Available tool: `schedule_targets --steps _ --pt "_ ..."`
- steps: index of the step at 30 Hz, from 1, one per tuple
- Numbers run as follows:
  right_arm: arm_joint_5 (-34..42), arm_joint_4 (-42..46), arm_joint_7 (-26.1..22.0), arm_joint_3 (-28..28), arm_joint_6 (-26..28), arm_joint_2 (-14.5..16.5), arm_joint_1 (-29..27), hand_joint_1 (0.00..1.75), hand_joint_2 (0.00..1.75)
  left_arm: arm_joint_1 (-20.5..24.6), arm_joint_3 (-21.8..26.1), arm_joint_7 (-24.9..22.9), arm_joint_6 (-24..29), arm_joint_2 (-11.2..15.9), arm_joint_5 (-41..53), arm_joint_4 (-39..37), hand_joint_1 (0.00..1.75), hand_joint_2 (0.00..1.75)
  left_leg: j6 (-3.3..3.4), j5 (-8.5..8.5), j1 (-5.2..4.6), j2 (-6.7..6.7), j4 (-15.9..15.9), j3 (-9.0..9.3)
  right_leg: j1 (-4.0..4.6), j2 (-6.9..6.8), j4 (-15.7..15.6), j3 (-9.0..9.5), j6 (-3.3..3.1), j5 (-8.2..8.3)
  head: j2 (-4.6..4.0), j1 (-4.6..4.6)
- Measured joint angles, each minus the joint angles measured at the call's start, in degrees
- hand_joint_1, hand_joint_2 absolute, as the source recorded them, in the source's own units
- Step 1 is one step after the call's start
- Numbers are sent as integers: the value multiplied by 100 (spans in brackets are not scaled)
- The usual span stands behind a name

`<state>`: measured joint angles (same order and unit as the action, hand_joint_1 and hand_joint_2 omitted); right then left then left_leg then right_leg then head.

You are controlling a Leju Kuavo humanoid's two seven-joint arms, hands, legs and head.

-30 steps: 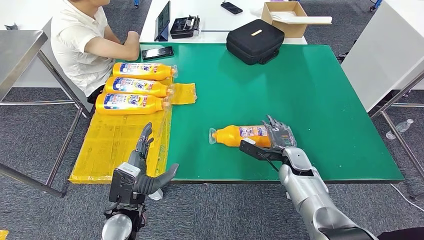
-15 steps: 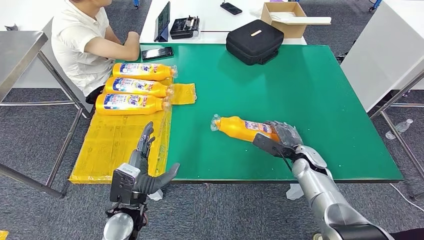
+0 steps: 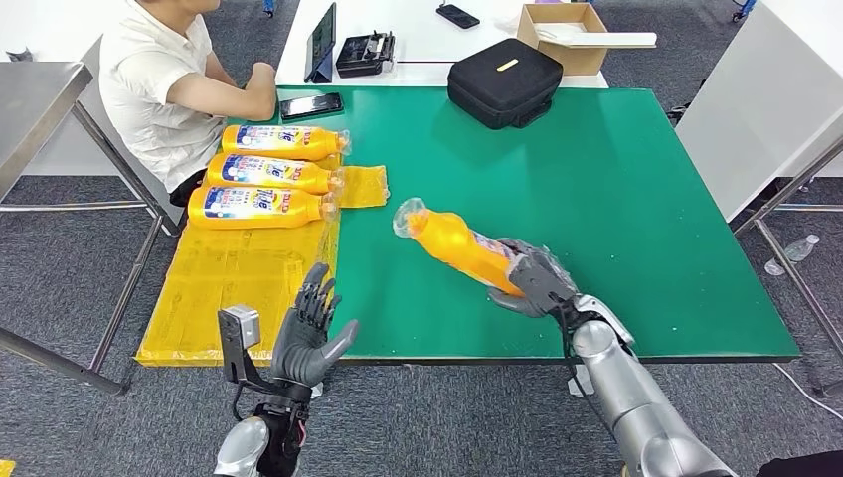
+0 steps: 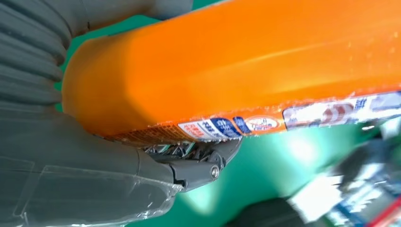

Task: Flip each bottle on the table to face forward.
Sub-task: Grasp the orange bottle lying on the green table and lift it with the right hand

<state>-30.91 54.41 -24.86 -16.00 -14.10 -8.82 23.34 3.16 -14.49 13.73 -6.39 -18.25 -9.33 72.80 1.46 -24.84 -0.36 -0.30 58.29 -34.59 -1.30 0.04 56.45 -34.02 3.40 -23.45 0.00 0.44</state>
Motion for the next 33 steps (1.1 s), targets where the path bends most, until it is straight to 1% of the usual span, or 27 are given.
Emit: schedule_targets --steps 3,6,10,18,26,33 --pt "189 124 11 -383 25 174 69 175 175 100 -80 127 -33 2 59 -316 0 175 -1 2 1 -9 0 0 1 -3 0 0 0 -1 0 -1" --pt "448 280 62 -683 -10 326 69 175 175 162 -180 239 139 11 480 -442 0 175 -2 2 2 -19 0 -4 1 -8 1 -1 1 -1 0 -1" --pt "617 492 227 -997 -9 487 52 175 175 244 -310 364 413 23 1030 -501 0 175 -1 1 1 -18 0 -7 0 -7 0 -3 1 -2 0 0" --pt "642 574 455 -1537 87 812 39 175 175 353 -463 665 881 30 1670 -428 0 175 -2 2 2 -18 0 -7 1 -7 0 -5 0 -2 0 -1" --pt "638 559 475 -1810 210 895 5 175 175 343 -551 697 866 34 1545 -62 0 175 -2 2 2 -18 0 -8 0 -7 0 -5 0 -2 0 1" --pt "568 630 427 -1925 383 993 -179 175 175 324 -578 538 639 43 1005 136 0 175 -2 2 3 -17 0 -8 1 -7 0 -5 0 -2 0 0"
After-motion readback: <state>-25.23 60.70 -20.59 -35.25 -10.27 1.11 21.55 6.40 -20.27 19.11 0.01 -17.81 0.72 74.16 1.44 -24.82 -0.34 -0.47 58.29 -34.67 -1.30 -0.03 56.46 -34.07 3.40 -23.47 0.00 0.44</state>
